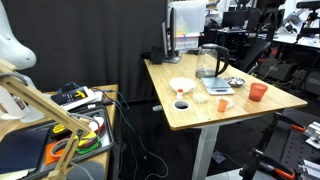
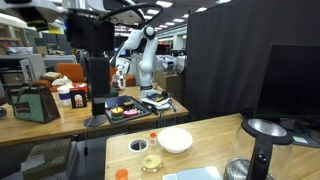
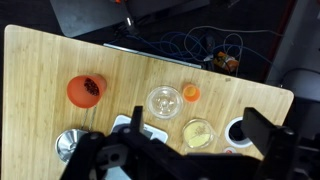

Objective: Pick up the lid and close the jar

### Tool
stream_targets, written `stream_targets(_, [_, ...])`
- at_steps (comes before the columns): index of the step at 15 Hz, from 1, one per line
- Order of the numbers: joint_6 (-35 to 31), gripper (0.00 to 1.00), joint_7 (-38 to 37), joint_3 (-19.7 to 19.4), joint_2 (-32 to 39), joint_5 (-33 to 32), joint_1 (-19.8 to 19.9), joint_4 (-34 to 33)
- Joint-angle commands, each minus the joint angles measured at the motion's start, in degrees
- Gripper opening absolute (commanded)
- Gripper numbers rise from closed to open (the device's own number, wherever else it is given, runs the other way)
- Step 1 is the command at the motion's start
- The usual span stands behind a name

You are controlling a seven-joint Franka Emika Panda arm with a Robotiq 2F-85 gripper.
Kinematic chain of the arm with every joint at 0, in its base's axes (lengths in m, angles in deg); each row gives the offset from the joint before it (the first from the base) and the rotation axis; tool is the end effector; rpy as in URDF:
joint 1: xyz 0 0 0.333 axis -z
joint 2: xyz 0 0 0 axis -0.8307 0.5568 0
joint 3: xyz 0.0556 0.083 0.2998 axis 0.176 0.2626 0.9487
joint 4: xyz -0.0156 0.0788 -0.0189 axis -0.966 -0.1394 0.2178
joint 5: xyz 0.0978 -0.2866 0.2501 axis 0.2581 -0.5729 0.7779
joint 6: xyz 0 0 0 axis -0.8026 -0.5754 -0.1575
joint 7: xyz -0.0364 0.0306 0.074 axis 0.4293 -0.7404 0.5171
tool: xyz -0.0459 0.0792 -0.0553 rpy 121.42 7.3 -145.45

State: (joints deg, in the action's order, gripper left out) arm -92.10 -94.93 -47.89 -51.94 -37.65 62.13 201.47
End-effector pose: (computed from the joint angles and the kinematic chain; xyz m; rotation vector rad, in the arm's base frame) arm 0.3464 -0.0658 0.4252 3.1094 -0.4170 -0.1310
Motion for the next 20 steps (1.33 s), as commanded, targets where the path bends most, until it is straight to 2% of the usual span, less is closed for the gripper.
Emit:
stream_targets(1, [0.1,1.00,0.2,0.4,0.2,0.3,0.5,-0.3])
stream_targets(6, [0.1,1.00,0.3,0.4,0.1,0.3,0.5,-0.5])
stream_targets(8, [-2.2,1.00,0.4,-0.5,2.4,2.0,0.3,-0.2])
stream_targets(9, [-5.4,1.00,0.3,-0.8,3.6,2.5,0.4,0.6])
stream_targets(11, [-10.8,1.00,-0.5,-1.2,8.4,2.7,1.1,1.3])
stream_targets(15, [-21.3,1.00,-5.4,-1.9,22.8,2.3,3.1,0.9])
stream_targets(16, [-20.7,1.00,-5.7,-2.2,26.4,2.7,3.0,-0.3])
stream_targets(17, [-20.5,1.00,-4.4,-2.1,21.3,1.6,2.8,2.6])
stream_targets(20, [-21.5,1.00,-5.5,-2.5,27.3,1.7,2.6,0.2])
